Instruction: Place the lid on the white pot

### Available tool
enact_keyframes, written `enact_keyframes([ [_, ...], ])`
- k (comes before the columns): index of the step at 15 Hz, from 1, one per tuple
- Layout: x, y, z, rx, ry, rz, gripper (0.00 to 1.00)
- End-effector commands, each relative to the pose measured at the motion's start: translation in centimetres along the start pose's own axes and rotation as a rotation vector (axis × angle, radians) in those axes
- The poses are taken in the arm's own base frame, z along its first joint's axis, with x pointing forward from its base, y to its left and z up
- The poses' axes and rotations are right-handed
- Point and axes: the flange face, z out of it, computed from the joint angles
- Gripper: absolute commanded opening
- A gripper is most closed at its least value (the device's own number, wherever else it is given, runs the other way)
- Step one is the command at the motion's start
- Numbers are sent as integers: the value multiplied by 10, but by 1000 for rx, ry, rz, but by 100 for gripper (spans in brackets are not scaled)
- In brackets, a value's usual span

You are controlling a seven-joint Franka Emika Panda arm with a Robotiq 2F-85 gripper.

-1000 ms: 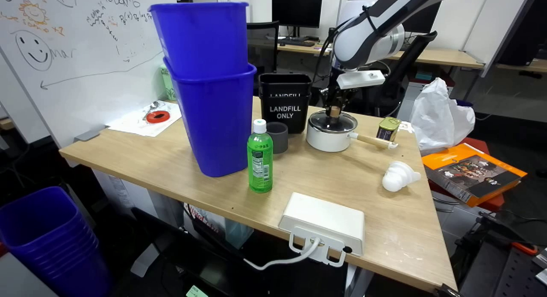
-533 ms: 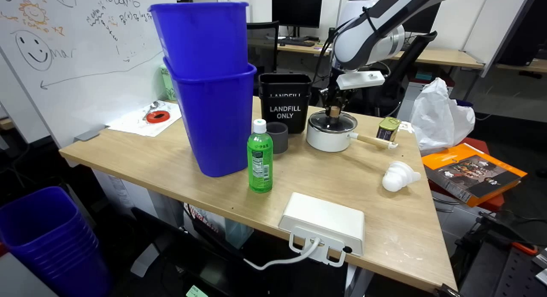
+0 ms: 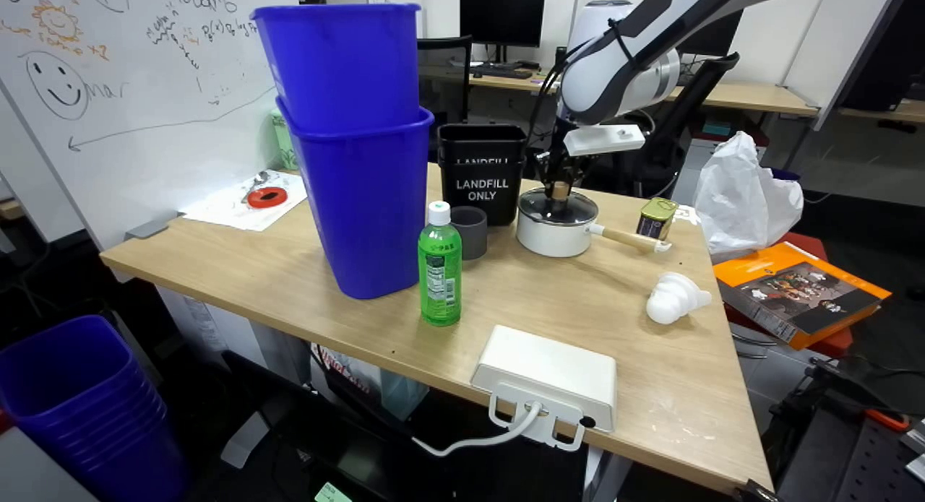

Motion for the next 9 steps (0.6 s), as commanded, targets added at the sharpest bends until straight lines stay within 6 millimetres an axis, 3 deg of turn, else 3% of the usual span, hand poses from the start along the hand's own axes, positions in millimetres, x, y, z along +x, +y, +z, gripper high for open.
enact_keyframes([
  [1, -4, -4, 8, 6, 3, 15, 16],
  [2, -5, -2, 8, 3, -1, 12, 16],
  [3, -6, -2, 8, 0, -6, 12, 62],
  [6, -4, -1, 4, -9, 2, -15, 81],
  [9, 4, -5, -16, -32, 24, -68, 99],
])
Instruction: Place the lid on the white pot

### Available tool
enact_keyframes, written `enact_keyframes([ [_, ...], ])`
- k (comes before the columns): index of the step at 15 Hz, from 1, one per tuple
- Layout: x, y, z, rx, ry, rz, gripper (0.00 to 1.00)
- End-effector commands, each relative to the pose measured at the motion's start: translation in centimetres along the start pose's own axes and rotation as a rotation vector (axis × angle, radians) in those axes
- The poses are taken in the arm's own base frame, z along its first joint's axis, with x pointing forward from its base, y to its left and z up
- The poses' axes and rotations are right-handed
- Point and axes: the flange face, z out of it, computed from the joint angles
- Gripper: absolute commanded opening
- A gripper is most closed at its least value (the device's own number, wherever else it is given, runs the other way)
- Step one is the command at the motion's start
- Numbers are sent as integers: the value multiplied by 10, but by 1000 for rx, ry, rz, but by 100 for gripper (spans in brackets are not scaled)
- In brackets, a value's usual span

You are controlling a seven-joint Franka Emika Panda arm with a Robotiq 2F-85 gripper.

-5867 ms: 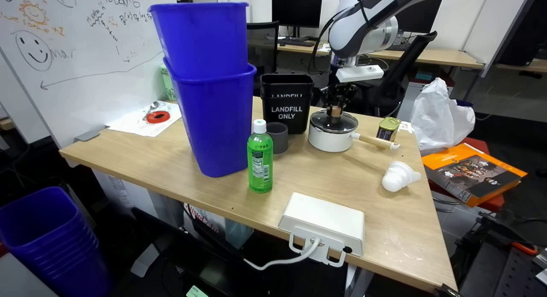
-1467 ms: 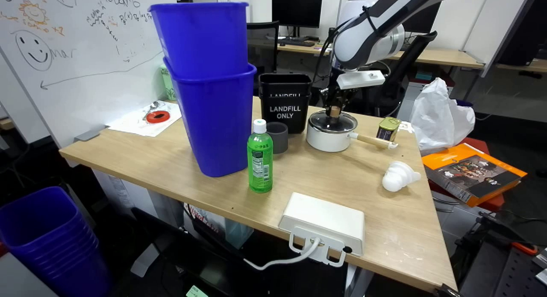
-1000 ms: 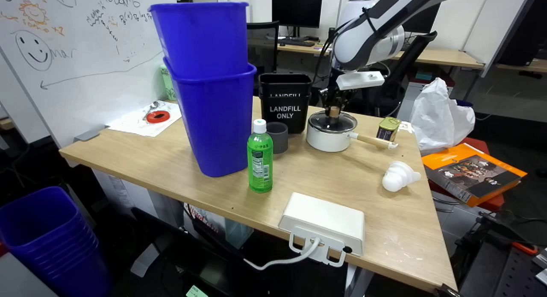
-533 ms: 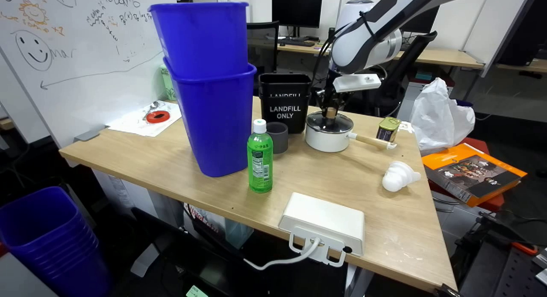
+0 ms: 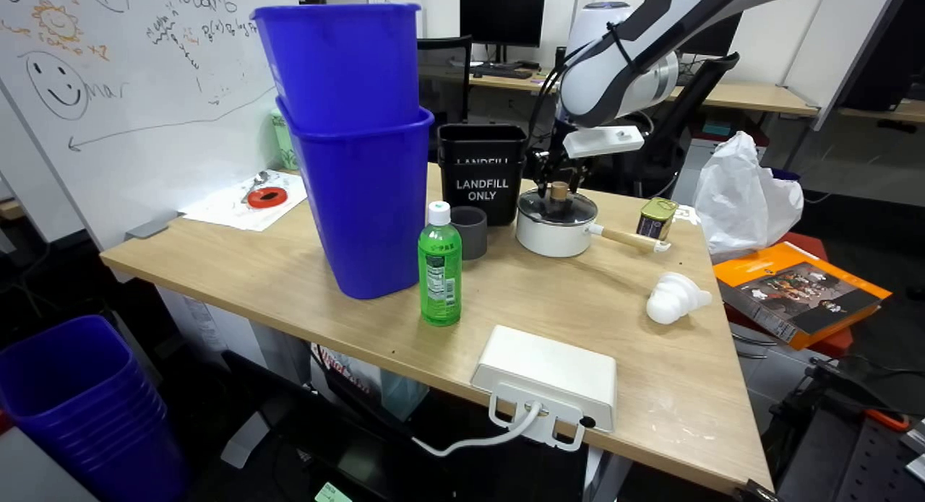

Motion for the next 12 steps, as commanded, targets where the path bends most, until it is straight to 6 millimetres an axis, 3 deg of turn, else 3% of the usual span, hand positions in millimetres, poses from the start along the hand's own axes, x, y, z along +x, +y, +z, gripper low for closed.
enact_keyframes([
  [1, 8, -5, -29, -37, 32, -69, 100],
  [6, 7, -26, -115, -107, 9, -119, 100],
  [7, 15, -25, -98, -71, 45, -118, 100],
  [9, 10, -31, -124, -82, 25, -121, 100],
  [12, 7, -27, -116, -91, 7, -118, 100],
])
